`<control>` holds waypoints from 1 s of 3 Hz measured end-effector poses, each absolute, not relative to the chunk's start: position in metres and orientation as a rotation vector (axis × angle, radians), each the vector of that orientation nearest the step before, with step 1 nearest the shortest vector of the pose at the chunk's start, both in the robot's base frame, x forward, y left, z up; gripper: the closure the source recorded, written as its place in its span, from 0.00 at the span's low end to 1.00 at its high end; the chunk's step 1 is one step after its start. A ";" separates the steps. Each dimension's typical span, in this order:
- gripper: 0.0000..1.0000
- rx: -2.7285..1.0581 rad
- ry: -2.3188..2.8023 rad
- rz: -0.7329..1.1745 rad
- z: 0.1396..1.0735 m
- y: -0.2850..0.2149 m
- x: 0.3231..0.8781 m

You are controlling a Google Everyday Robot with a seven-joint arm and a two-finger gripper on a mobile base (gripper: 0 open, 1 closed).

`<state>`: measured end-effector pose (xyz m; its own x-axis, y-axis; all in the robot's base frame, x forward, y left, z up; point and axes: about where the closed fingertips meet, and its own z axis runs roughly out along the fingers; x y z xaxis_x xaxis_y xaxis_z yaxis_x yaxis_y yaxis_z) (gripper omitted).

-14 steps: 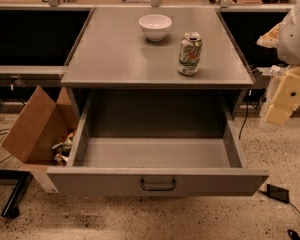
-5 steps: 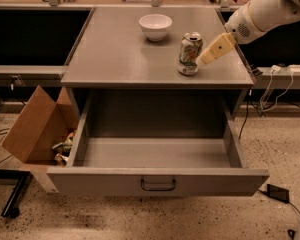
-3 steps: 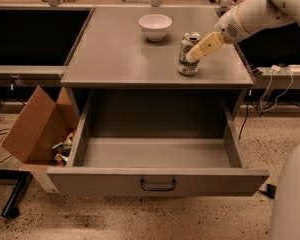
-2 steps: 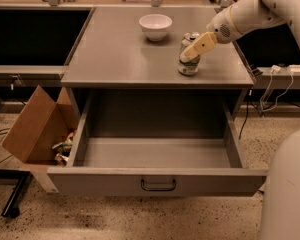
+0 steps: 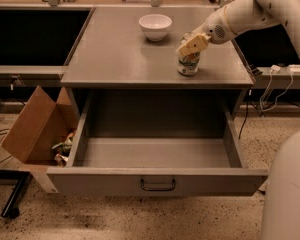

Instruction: Place 7up can into top drawer

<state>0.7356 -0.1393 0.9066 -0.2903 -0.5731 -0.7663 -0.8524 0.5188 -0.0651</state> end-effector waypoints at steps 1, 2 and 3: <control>0.64 -1.203 1.970 0.508 0.905 -0.125 0.724; 0.87 -1.287 1.929 0.577 0.913 -0.102 0.694; 1.00 -1.352 1.904 0.689 0.918 -0.081 0.654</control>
Offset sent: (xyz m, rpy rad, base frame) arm -0.0909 0.0651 0.0225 0.0402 0.0414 0.2650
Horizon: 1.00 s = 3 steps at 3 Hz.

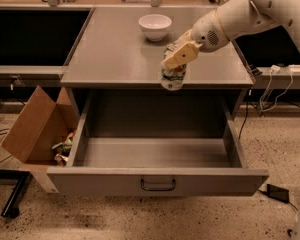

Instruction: Place 7up can into top drawer

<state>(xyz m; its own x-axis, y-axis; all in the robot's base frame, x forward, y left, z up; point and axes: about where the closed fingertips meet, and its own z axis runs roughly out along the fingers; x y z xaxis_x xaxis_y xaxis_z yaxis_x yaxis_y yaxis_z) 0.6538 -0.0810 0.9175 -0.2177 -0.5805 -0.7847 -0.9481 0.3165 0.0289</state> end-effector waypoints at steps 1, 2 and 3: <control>1.00 -1.351 1.905 0.695 0.916 -0.080 0.654; 1.00 -1.497 1.845 0.779 0.894 -0.041 0.631; 1.00 -1.682 1.743 0.853 0.871 0.007 0.592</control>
Offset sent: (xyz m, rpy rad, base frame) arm -0.0646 0.0936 -0.0565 -0.0146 0.0643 0.3689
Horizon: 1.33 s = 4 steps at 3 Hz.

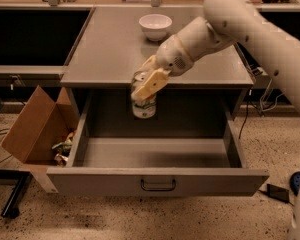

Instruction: Place 7up can into top drawer

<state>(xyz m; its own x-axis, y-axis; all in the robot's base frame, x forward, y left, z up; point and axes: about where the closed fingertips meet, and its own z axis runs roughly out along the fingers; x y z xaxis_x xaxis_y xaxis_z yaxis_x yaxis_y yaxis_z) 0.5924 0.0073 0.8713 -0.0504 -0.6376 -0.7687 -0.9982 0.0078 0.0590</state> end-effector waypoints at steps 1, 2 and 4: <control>1.00 -1.818 1.694 0.864 0.836 0.041 0.563; 1.00 -1.866 1.701 0.802 0.795 0.057 0.552; 1.00 -1.723 1.789 0.578 0.716 0.070 0.576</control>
Offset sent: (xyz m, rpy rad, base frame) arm -0.0395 0.0689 -0.1282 -0.1463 -0.1003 0.0718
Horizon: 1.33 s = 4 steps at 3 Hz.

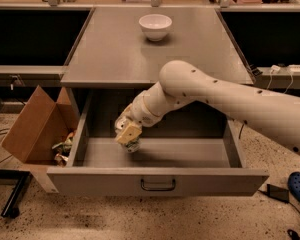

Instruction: Place 7up can into top drawer

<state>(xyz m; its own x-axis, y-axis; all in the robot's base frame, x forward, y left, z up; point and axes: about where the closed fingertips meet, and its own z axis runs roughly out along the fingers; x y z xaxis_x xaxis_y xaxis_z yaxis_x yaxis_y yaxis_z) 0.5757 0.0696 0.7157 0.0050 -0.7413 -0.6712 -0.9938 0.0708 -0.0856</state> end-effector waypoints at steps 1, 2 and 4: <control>1.00 -1.641 1.801 0.526 0.695 0.074 0.588; 1.00 -1.582 1.830 0.509 0.678 0.072 0.598; 1.00 -1.531 1.863 0.530 0.672 0.067 0.606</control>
Offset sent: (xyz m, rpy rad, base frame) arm 0.0369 -0.0042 -0.0564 0.0434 -0.0531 -0.1943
